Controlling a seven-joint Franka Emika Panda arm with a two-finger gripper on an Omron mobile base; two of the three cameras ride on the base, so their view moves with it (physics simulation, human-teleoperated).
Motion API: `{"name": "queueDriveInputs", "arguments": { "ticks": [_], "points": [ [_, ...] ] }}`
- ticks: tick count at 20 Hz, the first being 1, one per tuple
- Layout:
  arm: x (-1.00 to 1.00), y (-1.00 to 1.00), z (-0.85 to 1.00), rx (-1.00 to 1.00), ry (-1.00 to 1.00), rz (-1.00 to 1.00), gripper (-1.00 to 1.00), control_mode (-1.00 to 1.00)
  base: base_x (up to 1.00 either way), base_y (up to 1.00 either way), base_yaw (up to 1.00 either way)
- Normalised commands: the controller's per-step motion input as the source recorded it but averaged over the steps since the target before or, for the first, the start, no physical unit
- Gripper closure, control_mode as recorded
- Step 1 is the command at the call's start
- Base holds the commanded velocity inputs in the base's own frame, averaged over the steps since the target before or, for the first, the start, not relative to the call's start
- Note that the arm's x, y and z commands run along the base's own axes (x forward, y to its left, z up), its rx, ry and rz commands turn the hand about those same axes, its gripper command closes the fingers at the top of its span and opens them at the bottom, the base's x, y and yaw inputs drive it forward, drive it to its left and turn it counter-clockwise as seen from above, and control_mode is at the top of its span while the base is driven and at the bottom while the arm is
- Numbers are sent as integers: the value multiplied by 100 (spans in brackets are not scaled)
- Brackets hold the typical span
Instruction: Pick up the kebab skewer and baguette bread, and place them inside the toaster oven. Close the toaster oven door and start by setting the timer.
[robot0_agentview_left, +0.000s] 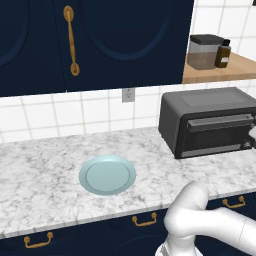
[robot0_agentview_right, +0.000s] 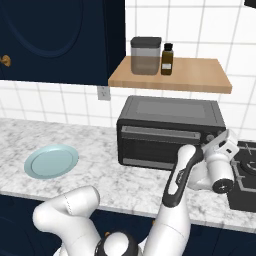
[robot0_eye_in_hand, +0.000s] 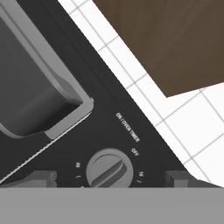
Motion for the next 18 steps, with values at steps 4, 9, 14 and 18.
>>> {"name": "queueDriveInputs", "arguments": {
  "ticks": [4, 9, 14, 18],
  "points": [
    [0, 6, 0, 0, 0, 0, -100, -100, 0, 0, 0],
    [0, 0, 0, 0, 0, 0, -100, -100, 0, 0, 0],
    [1, 0, 0, 0, 0, 0, 100, -100, 0, 0, 0],
    [0, 0, 0, 0, 0, 0, 100, -100, 0, 0, 0]
  ]
}}
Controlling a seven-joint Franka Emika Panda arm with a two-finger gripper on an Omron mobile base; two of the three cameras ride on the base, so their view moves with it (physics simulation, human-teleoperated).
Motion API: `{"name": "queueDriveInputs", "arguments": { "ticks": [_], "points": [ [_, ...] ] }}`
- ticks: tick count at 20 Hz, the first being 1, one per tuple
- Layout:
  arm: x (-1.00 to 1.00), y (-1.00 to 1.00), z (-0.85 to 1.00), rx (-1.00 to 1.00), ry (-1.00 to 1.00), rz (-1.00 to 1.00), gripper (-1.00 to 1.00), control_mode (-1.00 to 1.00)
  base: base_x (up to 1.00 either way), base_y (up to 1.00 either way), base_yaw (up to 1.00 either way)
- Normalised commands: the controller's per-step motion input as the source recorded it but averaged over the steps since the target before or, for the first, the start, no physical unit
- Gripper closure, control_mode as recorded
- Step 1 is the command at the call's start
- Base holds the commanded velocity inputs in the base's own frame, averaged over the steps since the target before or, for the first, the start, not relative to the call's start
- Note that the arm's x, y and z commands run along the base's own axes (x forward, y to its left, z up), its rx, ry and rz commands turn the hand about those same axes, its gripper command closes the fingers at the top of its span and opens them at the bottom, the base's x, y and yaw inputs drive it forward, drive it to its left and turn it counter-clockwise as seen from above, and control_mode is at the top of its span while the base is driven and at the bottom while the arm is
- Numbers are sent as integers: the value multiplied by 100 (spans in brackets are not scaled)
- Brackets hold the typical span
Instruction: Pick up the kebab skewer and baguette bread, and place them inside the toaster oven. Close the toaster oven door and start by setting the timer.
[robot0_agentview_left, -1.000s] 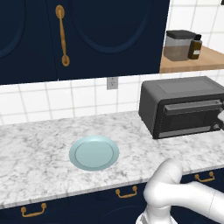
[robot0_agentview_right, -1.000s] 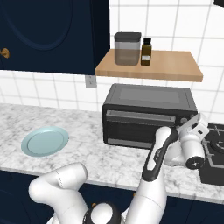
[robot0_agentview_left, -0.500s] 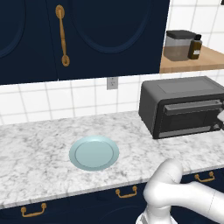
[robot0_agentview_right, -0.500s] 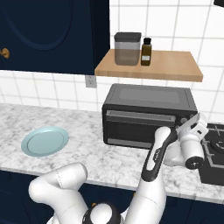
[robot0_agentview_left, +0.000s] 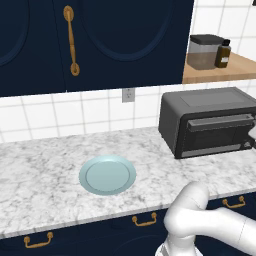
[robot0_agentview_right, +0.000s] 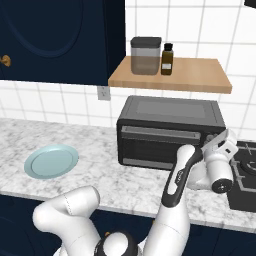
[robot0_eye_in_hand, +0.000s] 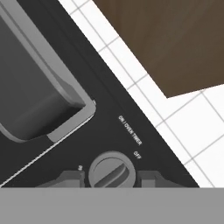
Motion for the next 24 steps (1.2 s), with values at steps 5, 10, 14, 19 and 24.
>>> {"name": "queueDriveInputs", "arguments": {
  "ticks": [5, 10, 14, 19, 24],
  "points": [
    [0, 0, 0, 0, 0, 0, 100, -100, 0, 0, 0],
    [0, 0, 0, 1, 0, -1, 100, -100, 0, 0, 0],
    [0, 0, 0, 3, 0, -8, 100, -100, 0, 0, 0],
    [0, 0, 0, 5, 0, -13, 100, -100, 0, 0, 0],
    [-2, 0, 0, 10, 0, -11, 100, -100, 0, 0, 0]
  ]
}}
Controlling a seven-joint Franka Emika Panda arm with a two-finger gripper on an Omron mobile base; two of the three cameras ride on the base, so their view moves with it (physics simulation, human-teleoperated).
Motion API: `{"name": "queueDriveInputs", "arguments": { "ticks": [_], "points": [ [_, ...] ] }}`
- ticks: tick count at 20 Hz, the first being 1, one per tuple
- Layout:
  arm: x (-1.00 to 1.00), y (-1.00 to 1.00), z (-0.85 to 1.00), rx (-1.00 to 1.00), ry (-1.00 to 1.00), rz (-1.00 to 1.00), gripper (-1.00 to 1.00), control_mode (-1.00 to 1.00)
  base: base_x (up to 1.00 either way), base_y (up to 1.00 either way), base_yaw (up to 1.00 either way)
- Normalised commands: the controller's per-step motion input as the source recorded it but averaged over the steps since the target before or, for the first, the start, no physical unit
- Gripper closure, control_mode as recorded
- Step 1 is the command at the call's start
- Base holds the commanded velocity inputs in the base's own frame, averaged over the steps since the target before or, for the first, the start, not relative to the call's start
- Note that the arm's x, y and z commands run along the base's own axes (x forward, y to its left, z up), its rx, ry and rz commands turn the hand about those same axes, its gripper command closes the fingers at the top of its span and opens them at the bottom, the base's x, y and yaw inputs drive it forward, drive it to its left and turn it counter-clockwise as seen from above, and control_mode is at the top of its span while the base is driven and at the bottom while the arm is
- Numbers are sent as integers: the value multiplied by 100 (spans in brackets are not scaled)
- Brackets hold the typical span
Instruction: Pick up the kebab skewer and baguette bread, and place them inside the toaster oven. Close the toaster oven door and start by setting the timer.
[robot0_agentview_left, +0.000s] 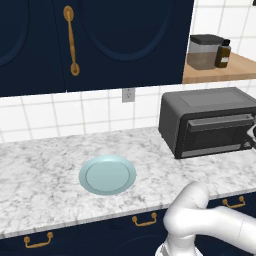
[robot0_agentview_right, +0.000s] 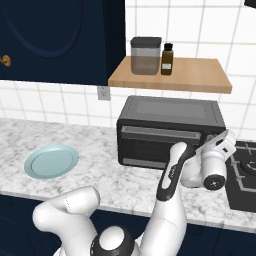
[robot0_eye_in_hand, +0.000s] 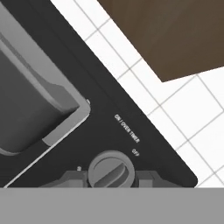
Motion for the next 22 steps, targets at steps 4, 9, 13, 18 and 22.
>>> {"name": "queueDriveInputs", "arguments": {
  "ticks": [4, 9, 13, 18, 22],
  "points": [
    [-4, 0, 0, 11, 0, -2, 100, -100, 0, 0, 0],
    [0, 0, 0, 1, 0, 0, 100, -100, 0, 0, 0],
    [0, 0, 0, 0, 0, 0, 100, -100, 0, 0, 0],
    [0, 0, -5, 5, 0, 0, 100, -100, 0, 0, 0],
    [0, 0, -3, 11, 0, 0, 100, -100, 0, 0, 0]
  ]
}}
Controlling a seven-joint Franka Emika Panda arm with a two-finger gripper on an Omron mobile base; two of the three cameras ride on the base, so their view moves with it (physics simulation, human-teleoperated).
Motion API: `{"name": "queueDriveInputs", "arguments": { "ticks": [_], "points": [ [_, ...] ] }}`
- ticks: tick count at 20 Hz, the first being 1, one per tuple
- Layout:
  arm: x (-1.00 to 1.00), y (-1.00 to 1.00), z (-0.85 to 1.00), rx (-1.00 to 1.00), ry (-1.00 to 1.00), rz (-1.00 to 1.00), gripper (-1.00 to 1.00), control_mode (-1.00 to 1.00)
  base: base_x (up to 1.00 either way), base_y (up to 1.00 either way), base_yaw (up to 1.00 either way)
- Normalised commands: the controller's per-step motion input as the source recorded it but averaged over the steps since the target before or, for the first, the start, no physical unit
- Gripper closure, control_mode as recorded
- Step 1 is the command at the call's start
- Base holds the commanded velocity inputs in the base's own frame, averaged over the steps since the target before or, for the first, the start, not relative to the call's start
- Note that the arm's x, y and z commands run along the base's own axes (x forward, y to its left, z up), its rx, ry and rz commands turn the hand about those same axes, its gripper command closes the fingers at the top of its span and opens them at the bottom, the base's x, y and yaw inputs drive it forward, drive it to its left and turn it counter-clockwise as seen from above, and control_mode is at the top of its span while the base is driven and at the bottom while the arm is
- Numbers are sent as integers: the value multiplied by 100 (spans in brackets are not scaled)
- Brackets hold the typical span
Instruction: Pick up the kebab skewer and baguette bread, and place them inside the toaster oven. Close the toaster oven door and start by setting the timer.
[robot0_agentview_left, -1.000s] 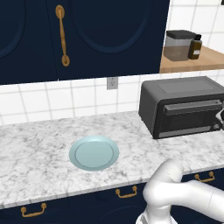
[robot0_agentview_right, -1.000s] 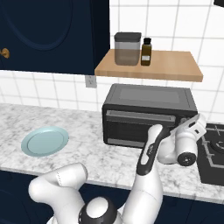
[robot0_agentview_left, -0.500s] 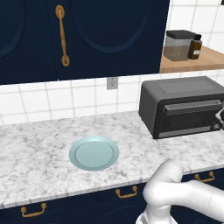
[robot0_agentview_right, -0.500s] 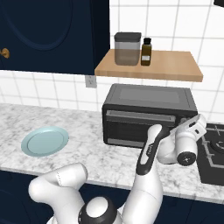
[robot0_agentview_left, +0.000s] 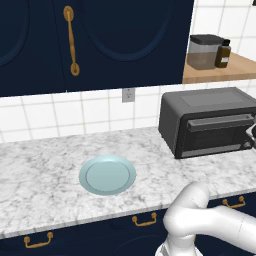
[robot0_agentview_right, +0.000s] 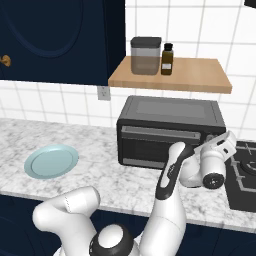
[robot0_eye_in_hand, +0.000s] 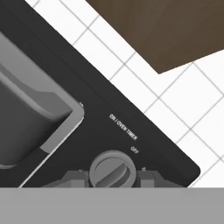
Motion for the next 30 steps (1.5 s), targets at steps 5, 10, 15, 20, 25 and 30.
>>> {"name": "queueDriveInputs", "arguments": {
  "ticks": [5, 10, 15, 20, 25, 30],
  "points": [
    [0, 0, -3, 11, 0, 0, 100, -100, 0, 0, 0],
    [0, 0, -9, 12, 0, 0, 100, -100, 0, 0, 0],
    [0, 0, -4, 12, 0, 0, 100, -100, 0, 0, 0],
    [0, 0, -2, 14, 0, 0, 100, -100, 0, 0, 0],
    [0, 0, -3, 15, 0, 0, 100, -100, 0, 0, 0],
    [0, 0, -3, 14, 0, 0, 100, -100, 0, 0, 0]
  ]
}}
